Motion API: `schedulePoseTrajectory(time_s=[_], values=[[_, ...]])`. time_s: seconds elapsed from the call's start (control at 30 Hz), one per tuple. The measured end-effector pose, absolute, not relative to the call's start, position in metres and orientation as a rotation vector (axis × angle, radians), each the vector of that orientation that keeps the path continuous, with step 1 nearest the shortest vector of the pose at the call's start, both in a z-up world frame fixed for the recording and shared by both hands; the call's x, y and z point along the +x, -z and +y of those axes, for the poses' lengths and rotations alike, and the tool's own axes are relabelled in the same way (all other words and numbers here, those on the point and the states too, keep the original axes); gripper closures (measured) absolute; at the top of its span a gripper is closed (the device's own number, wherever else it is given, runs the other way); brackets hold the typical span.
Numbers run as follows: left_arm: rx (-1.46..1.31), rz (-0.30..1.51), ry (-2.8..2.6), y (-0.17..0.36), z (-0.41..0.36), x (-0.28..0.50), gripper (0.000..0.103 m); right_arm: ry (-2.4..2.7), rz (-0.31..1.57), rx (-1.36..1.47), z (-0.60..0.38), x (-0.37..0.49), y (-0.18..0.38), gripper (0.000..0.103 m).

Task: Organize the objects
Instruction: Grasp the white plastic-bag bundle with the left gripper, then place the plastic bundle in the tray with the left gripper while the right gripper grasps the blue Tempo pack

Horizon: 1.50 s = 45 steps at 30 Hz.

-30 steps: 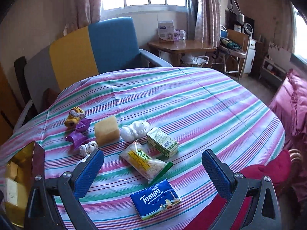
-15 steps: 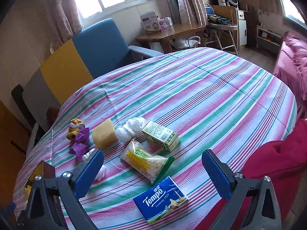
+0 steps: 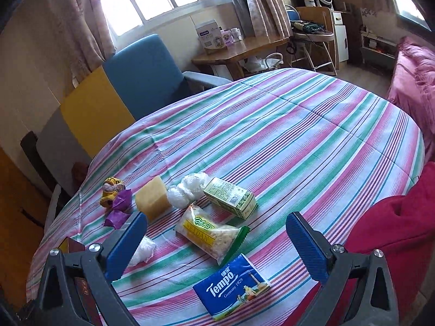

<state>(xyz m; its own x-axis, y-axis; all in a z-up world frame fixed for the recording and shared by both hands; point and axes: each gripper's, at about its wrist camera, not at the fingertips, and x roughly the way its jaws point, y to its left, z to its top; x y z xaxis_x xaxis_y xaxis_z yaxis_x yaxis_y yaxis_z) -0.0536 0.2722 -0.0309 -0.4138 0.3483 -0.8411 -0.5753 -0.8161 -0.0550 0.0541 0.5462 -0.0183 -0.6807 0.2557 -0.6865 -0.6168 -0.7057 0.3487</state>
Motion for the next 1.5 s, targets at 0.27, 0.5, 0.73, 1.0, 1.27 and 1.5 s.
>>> schedulePoseTrajectory(time_s=[0.27,0.5,0.73,1.0,1.27,1.5], values=[[-1.338,0.249,-2.134,0.05,0.323,-0.086,0.035,-2.381,0.806,-0.854,0.547,0.053,0.019,0.0],[-1.316,0.352,-2.093,0.071,0.381,-0.112,0.035,-2.391,0.813,-0.854,0.548,0.053,0.02,0.0],[-1.31,0.412,-2.032,0.094,0.39,-0.107,0.07,-2.388,0.838,-0.835,0.551,0.055,0.02,0.0],[-1.28,0.323,-2.032,0.078,0.343,-0.074,0.071,-2.368,0.928,-0.842,0.561,0.058,0.025,0.0],[-1.229,0.236,-2.047,0.05,0.301,-0.05,0.071,-2.31,0.979,-1.135,0.562,0.035,0.05,0.0],[-1.162,0.179,-2.051,0.025,0.261,-0.033,0.071,-2.251,0.649,-1.657,0.531,-0.003,0.075,0.0]])
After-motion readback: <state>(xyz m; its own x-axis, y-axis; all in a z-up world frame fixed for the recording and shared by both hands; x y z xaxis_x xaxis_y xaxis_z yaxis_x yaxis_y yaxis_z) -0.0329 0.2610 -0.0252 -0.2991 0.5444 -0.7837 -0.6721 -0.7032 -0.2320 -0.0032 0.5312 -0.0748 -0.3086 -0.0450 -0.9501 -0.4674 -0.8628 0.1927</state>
